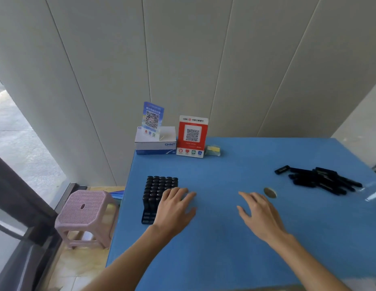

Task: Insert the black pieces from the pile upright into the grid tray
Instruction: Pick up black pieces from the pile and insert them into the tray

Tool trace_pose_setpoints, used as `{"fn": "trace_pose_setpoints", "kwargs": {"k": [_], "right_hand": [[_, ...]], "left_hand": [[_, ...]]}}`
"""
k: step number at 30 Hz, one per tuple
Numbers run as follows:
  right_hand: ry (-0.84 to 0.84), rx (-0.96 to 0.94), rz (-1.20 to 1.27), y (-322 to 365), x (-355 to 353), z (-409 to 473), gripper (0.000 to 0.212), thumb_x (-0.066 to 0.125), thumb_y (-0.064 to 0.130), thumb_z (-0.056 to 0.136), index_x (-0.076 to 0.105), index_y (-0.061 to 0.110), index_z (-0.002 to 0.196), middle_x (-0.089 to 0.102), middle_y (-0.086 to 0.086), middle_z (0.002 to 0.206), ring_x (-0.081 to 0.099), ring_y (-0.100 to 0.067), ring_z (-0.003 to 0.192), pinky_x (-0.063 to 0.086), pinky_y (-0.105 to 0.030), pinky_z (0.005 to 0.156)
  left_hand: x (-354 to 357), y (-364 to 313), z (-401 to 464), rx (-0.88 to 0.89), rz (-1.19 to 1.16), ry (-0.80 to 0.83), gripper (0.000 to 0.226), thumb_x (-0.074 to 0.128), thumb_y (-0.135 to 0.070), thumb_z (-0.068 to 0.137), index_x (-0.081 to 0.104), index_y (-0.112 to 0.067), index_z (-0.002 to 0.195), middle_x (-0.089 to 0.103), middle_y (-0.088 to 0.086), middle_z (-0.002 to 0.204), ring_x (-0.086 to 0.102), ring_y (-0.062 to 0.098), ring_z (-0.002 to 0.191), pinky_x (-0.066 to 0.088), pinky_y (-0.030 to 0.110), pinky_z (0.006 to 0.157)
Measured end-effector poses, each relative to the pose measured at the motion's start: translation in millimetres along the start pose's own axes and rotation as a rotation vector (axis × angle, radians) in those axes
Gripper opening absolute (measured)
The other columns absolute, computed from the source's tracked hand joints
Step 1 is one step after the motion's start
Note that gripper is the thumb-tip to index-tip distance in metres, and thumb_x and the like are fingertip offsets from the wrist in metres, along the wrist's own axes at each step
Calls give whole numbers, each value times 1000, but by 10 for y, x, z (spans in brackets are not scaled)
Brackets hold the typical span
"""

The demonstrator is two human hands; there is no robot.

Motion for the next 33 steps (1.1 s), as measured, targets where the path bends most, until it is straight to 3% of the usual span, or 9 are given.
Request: {"fn": "trace_pose_setpoints", "kwargs": {"k": [6, 10, 16, 33], "right_hand": [[62, 39, 1, -979, -303, -367, 49, 45, 42, 94, 37, 25, 139, 52, 6, 123, 46, -14, 116, 46, -25, 84], [68, 60, -3, -1665, -458, -626, 50, 45, 43, 93, 38, 24, 139, 52, 6, 125, 45, -15, 118, 45, -25, 84], [83, 95, 49, -2432, -676, -839, 50, 46, 41, 94, 38, 23, 140, 51, 5, 129, 44, -15, 122, 44, -27, 90], [149, 114, 88, -3835, -719, 197, 43, 47, 38, 94, 42, 27, 135, 53, 10, 115, 50, -10, 105, 41, -22, 73]], "left_hand": [[287, -906, 41, -69, 20, 71, 40, 44, -49, 82, 63, -26, 109, 64, -7, 101, 59, 15, 94, 46, 32, 85], [584, -1649, 76, -137, 7, 155, 41, 44, -50, 82, 64, -27, 110, 65, -6, 101, 61, 17, 93, 48, 33, 83], [886, -2426, 264, -193, -49, 236, 42, 51, -45, 88, 56, -26, 124, 59, -2, 120, 52, 20, 113, 35, 34, 96], [1908, -3022, 1539, -268, -150, 251, 41, 45, -42, 93, 47, -26, 131, 52, -5, 129, 44, 17, 120, 29, 30, 101]]}}
Point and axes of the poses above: each hand's wrist, its own z-axis towards the middle knuckle, its own x-axis out of the palm, y = z × x, the point moved 2 cm from there along z, towards the middle knuckle
